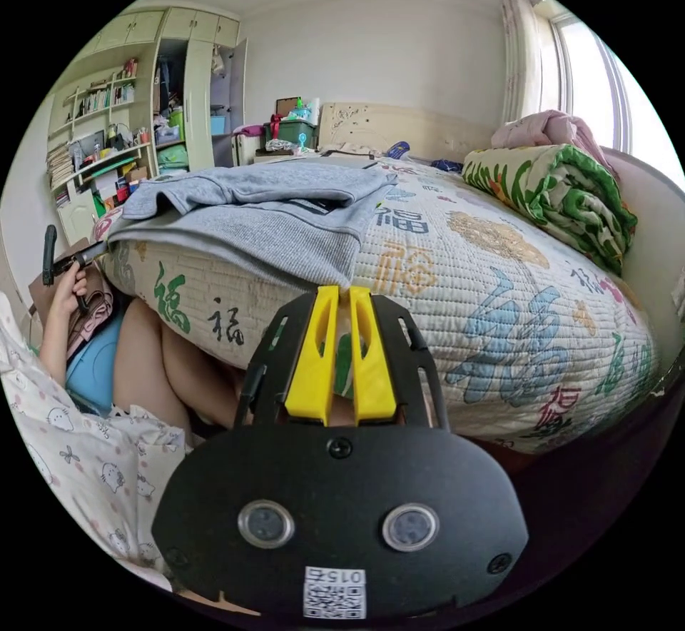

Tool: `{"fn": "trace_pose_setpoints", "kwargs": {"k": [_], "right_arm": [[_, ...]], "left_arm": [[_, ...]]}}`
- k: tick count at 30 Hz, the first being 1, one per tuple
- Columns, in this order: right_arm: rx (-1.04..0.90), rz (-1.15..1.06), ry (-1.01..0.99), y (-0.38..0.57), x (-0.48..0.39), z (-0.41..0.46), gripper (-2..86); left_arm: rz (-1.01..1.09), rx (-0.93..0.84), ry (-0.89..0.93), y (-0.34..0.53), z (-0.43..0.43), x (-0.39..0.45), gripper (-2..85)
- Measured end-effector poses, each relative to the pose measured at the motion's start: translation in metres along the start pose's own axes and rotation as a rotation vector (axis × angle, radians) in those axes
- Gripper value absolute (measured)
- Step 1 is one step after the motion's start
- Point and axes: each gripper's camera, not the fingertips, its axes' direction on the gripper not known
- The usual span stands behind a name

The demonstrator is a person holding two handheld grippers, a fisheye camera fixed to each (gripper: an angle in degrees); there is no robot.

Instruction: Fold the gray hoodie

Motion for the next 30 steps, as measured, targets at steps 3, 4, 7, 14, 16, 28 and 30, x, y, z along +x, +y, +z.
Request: {"fn": "trace_pose_setpoints", "kwargs": {"k": [3,4,7,14,16,28,30], "right_arm": [[0.021,0.037,-0.039,0.026,0.004,0.009,1.7],[0.027,0.066,-0.075,0.039,0.008,0.007,1.1],[0.098,0.154,-0.141,0.081,0.017,-0.020,0.0],[0.797,0.230,0.057,0.122,-0.049,-0.213,-0.5],[1.108,0.184,-0.041,0.145,-0.094,-0.272,-0.6],[1.501,0.099,-0.523,0.217,-0.211,-0.328,-0.7],[1.498,0.073,-0.520,0.225,-0.222,-0.334,-0.7]], "left_arm": [[0.004,0.010,-0.007,-0.001,-0.011,-0.035,1.6],[0.002,0.008,0.006,-0.003,-0.015,-0.053,1.7],[-0.015,-0.007,0.052,-0.004,-0.026,-0.104,2.0],[-0.015,0.008,0.062,-0.003,-0.042,-0.200,2.2],[-0.030,0.020,0.071,0.000,-0.049,-0.239,2.3],[-0.007,0.003,0.078,0.000,-0.095,-0.437,3.3],[-0.014,0.007,0.099,-0.003,-0.103,-0.472,3.7]]}}
